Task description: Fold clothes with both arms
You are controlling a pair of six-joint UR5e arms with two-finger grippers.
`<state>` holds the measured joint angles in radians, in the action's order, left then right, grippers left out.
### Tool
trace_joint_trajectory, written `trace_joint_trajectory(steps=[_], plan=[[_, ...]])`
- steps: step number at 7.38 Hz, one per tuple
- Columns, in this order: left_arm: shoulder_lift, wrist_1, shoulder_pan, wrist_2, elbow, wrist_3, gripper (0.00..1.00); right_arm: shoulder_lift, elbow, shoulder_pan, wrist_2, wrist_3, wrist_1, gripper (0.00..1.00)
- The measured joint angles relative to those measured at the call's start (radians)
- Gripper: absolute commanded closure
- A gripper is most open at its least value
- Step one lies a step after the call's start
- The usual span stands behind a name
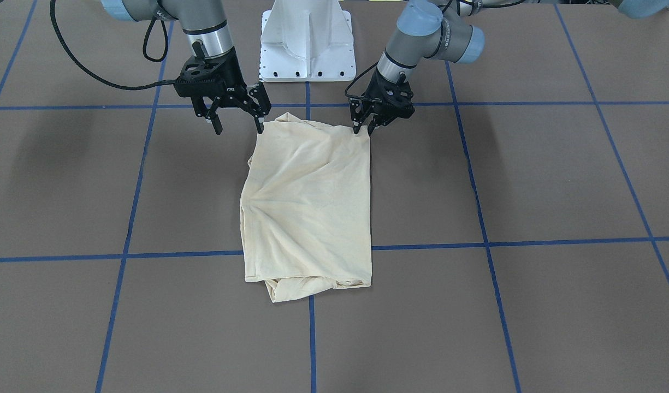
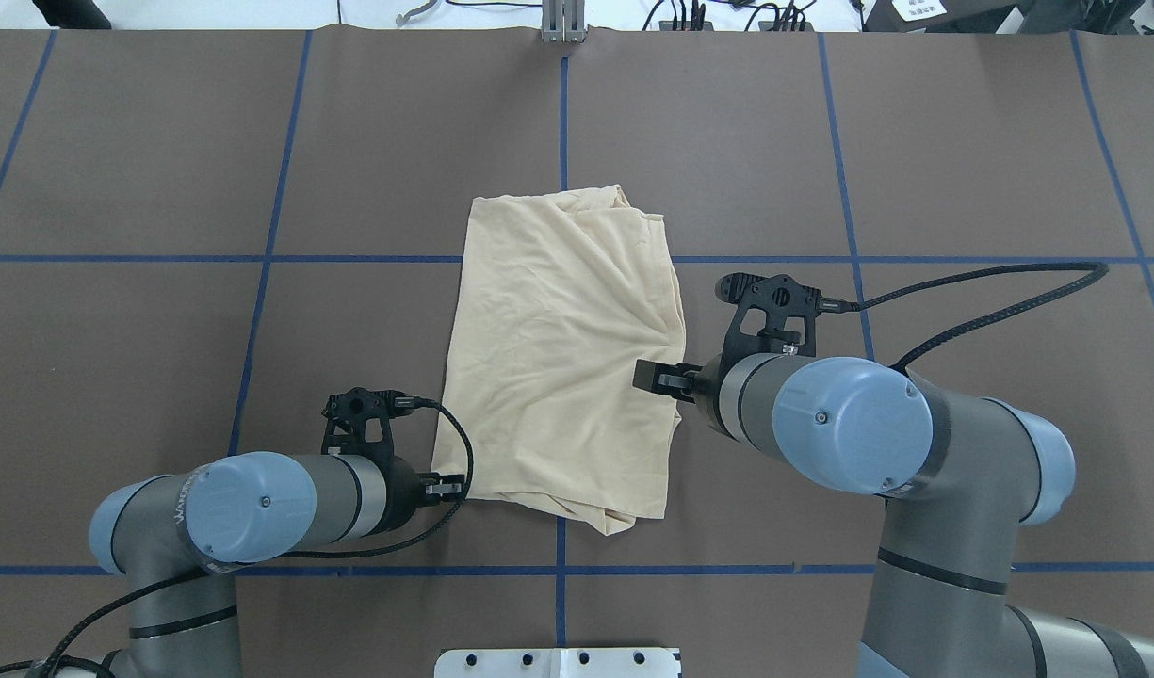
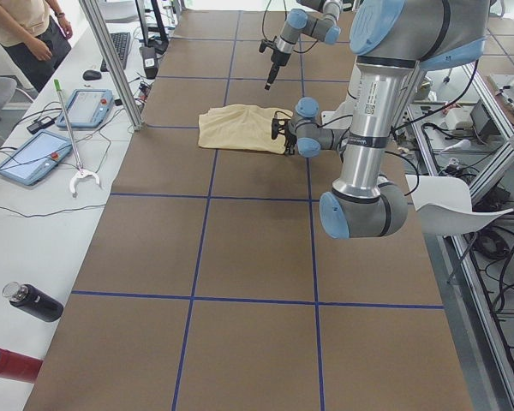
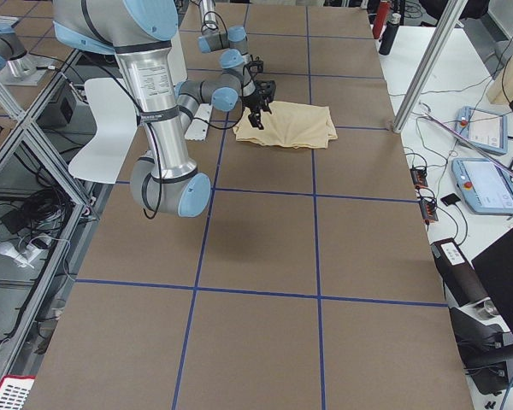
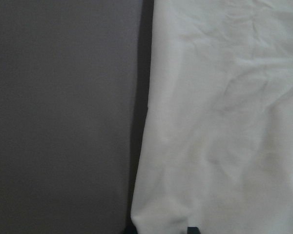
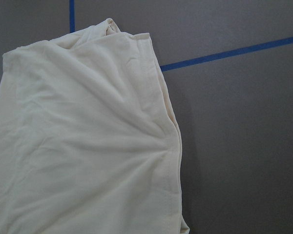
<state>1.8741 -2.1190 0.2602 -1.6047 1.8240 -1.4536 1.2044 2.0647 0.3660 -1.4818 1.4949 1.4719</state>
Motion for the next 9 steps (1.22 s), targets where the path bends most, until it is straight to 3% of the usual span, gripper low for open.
trace_joint_trajectory(steps=[3, 6, 9], plan=[[0.002, 0.007, -0.001, 0.002, 0.007, -0.012, 1.0, -0.003, -0.004, -0.041, 0.034, 0.021, 0.002, 0.09], [0.002, 0.008, -0.001, 0.002, 0.012, -0.014, 1.0, -0.024, -0.046, -0.138, 0.087, 0.253, 0.011, 0.2], [-0.001, 0.007, -0.001, 0.003, 0.016, -0.026, 1.0, -0.107, -0.149, -0.197, 0.133, 0.43, 0.052, 0.24]])
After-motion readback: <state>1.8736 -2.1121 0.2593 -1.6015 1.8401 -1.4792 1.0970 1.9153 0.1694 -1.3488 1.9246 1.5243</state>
